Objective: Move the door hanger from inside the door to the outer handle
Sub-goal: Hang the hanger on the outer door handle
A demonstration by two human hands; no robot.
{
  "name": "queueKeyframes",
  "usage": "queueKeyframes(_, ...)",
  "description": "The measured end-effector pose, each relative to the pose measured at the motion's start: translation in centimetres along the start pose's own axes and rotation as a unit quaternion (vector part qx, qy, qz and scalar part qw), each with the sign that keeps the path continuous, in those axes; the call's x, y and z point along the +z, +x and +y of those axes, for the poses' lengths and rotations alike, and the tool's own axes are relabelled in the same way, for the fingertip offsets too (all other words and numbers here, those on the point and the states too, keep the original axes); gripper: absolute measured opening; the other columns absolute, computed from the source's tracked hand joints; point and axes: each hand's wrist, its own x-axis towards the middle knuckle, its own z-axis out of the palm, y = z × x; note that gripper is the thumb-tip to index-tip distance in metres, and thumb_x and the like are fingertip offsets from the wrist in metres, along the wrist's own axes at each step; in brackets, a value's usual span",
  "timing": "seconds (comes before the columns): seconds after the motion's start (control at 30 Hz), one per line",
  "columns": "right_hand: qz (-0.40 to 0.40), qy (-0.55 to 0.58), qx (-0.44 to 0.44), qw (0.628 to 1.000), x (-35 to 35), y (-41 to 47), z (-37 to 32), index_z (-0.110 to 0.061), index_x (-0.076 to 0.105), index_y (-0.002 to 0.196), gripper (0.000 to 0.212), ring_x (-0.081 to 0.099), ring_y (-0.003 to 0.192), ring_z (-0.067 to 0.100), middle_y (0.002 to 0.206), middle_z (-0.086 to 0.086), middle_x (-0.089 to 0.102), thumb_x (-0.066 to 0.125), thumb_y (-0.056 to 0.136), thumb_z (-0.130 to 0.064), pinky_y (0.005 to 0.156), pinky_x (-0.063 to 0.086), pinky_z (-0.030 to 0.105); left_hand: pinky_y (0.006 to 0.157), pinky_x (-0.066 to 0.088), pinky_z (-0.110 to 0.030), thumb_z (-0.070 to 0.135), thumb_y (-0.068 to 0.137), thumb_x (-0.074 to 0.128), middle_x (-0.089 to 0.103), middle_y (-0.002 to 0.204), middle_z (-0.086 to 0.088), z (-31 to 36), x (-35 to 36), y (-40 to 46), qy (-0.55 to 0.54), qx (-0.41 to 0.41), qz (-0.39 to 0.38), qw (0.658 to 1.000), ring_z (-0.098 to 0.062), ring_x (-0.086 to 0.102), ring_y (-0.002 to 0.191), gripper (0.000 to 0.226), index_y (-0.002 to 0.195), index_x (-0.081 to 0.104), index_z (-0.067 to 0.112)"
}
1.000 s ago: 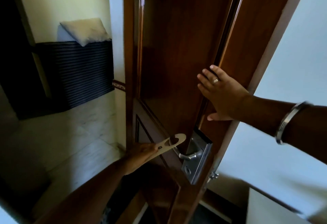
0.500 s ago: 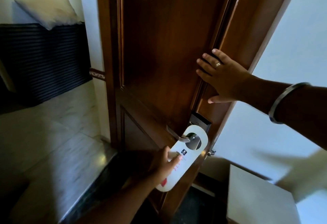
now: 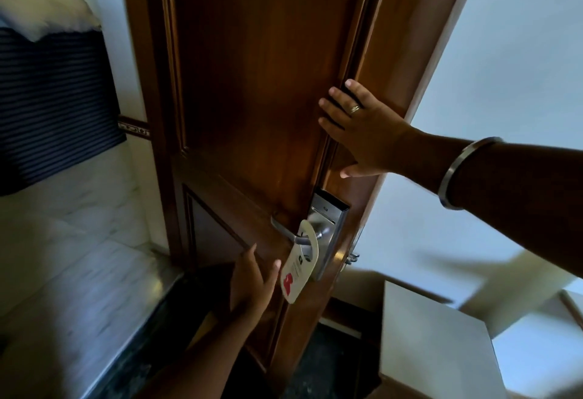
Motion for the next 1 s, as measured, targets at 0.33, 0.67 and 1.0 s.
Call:
queueKeyframes(0.33, 0.018, 0.013, -0.013, 1.0, 1.5, 1.1, -0.8, -0.012, 0.01, 0.157, 0.107, 0.004, 0.152, 0.039, 0.165, 0.019, 0.006, 0.026, 0.079, -0.084, 0.119, -0.006, 0.056, 0.081, 0.048, -0.032, 0.068, 0.089, 0.041, 0.069, 0.073, 0.001, 9.5, -0.8, 6.1, 0.268, 0.376, -0.092, 0.882, -0.013, 0.061, 0.069, 0.059, 0.077, 0.066, 0.016)
queueKeyframes(0.67, 0.016, 0.027, -0.014, 0.999, 2.5, 1.4, -1.0, -0.009, 0.009, 0.157, 0.109, 0.004, 0.152, 0.04, 0.165, 0.02, 0.006, 0.023, 0.08, -0.085, 0.12, -0.001, 0.054, 0.047, 0.029, -0.02, 0.061, 0.091, 0.05, 0.049, 0.048, 0.009, 11.2, 0.6, 6.9, 0.256, 0.31, -0.148, 0.904, -0.003, 0.043, 0.041, 0.057, 0.055, 0.052, 0.017)
queueKeyframes(1.0, -0.007, 0.013, -0.034, 0.999, -1.3, 0.7, -1.8, -0.007, 0.007, 0.157, 0.105, 0.0, 0.151, 0.041, 0.165, 0.021, 0.004, 0.018, 0.084, -0.081, 0.12, -0.002, 0.054, 0.072, 0.045, -0.026, 0.066, 0.089, 0.047, 0.062, 0.059, 0.004, 8.9, -2.2, 5.2, 0.291, 0.315, -0.094, 0.898, -0.009, 0.058, 0.061, 0.06, 0.057, 0.054, 0.017)
